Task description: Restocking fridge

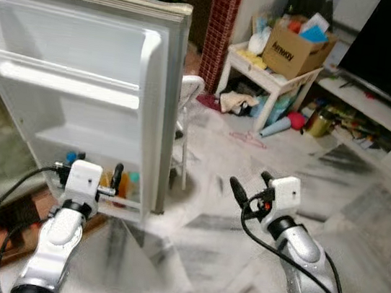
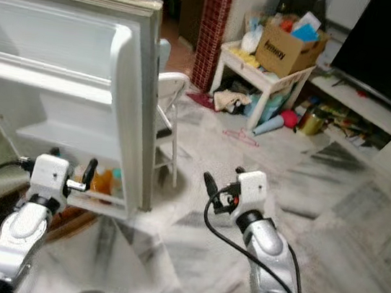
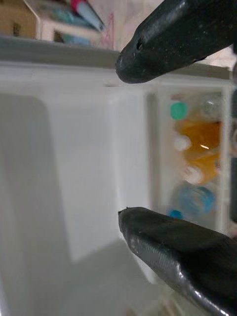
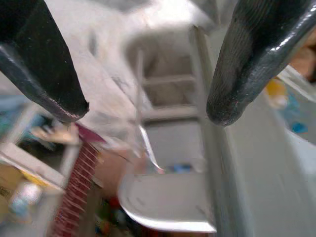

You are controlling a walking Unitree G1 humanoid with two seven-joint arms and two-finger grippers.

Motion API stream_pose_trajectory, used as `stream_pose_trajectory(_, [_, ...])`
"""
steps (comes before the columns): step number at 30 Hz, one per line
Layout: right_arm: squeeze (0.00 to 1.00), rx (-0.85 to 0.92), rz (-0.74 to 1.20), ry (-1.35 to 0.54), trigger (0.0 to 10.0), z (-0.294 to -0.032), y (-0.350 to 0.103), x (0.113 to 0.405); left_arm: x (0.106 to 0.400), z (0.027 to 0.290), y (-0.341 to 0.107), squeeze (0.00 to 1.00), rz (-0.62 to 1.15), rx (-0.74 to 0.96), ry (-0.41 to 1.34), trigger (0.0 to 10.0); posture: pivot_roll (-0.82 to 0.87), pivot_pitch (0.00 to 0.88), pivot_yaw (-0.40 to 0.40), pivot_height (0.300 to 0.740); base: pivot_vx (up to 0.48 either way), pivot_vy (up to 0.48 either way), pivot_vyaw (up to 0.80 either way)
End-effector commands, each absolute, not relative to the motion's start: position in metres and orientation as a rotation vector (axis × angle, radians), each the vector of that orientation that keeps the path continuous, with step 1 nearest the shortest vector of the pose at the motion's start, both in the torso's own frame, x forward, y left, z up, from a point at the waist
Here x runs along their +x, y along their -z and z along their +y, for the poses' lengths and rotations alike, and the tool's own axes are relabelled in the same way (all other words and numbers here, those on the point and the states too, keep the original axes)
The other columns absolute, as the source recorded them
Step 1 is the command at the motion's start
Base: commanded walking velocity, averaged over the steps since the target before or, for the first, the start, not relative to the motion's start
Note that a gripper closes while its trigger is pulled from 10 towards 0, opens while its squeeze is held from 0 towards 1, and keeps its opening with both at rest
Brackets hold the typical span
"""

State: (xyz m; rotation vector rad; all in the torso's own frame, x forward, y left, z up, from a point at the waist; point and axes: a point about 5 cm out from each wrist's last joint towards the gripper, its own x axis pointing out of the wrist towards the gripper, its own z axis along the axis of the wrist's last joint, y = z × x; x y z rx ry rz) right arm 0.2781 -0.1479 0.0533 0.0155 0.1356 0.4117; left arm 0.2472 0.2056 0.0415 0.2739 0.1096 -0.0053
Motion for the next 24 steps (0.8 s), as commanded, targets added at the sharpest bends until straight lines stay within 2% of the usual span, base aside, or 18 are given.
stream_pose_trajectory(1, [0.00,-0.001,0.110,-0.400,10.0,-0.150,-0.059,0.282,0.249,0.203,-0.042,0.00,0.108,0.281,0.012,10.0,0.03,0.000,-0.030,0.740,0.000,-0.300,0.75])
stream_pose_trajectory(10, [0.00,-0.011,0.061,-0.372,10.0,-0.147,-0.064,0.289,0.251,0.204,-0.042,0.00,0.108,0.299,0.014,10.0,0.04,0.000,-0.030,0.740,0.000,-0.299,0.73])
stream_pose_trajectory(15, [0.00,-0.013,0.060,-0.370,10.0,-0.147,-0.063,0.289,0.250,0.206,-0.041,0.00,0.108,0.297,0.013,10.0,0.04,0.000,-0.032,0.740,0.000,0.000,0.73])
stream_pose_trajectory(24, [0.00,0.018,0.062,-0.332,10.0,-0.144,-0.058,0.285,0.242,0.215,-0.027,0.00,0.162,0.195,-0.022,10.0,0.02,0.000,-0.037,0.740,0.000,0.000,0.71])
